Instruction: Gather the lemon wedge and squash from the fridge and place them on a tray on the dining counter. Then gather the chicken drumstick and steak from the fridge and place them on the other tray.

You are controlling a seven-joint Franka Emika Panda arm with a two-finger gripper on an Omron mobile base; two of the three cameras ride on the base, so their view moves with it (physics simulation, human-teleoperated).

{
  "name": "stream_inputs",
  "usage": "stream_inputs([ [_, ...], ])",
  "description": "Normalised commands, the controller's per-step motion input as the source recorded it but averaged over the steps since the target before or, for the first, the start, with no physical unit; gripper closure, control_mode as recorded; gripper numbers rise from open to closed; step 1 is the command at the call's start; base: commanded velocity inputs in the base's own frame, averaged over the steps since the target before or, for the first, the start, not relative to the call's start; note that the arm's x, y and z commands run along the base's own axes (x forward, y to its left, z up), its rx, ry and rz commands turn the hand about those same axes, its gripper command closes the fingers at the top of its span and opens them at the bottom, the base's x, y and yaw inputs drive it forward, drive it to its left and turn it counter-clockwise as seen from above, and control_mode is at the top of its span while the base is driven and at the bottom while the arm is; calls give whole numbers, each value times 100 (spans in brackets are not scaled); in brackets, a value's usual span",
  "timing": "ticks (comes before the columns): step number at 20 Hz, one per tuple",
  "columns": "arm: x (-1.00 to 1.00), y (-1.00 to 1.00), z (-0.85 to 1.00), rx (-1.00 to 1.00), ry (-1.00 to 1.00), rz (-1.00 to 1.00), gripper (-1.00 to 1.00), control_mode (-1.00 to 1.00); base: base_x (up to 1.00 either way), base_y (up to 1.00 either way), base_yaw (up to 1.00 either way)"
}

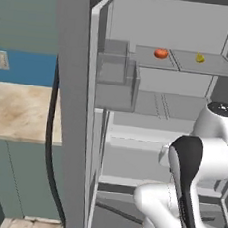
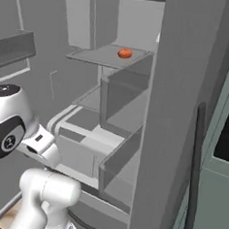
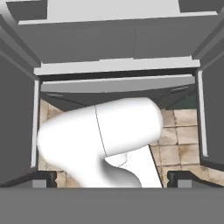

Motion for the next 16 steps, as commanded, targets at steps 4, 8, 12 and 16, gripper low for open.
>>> stream_inputs([
  [4, 0, 0, 0, 0, 0, 0, -100, 100, 38, 37, -33],
  [8, 0, 0, 0, 0, 0, 0, -100, 100, 54, 16, -28],
  [12, 0, 0, 0, 0, 0, 0, -100, 100, 50, 0, -20],
  [16, 0, 0, 0, 0, 0, 0, -100, 100, 42, -11, -19],
])
